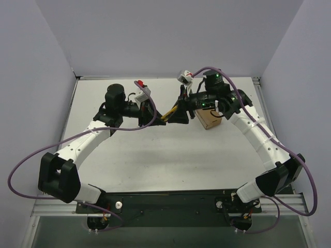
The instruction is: Unpack the express box
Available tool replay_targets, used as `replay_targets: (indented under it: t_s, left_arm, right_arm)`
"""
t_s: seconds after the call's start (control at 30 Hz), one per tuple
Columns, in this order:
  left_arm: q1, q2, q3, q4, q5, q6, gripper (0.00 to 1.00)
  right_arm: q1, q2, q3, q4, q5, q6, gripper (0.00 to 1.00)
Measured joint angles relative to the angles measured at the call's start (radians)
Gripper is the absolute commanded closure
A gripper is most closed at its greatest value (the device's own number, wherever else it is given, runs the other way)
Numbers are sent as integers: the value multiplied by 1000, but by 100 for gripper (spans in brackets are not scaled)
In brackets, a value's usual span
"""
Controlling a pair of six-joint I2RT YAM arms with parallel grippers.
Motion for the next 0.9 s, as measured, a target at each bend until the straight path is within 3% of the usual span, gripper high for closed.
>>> replay_targets:
  t_s: [0.43,0.67,0.9]
  left_arm:
    - [-12,20,16,28,8,-41,100]
    - [-10,26,16,36,11,-57,100]
    - [1,35,16,93,10,-140,100]
  right_arm:
    - [20,13,18,23,5,12,64]
    - [18,17,18,26,8,18,59]
    - [18,17,18,41,22,16,66]
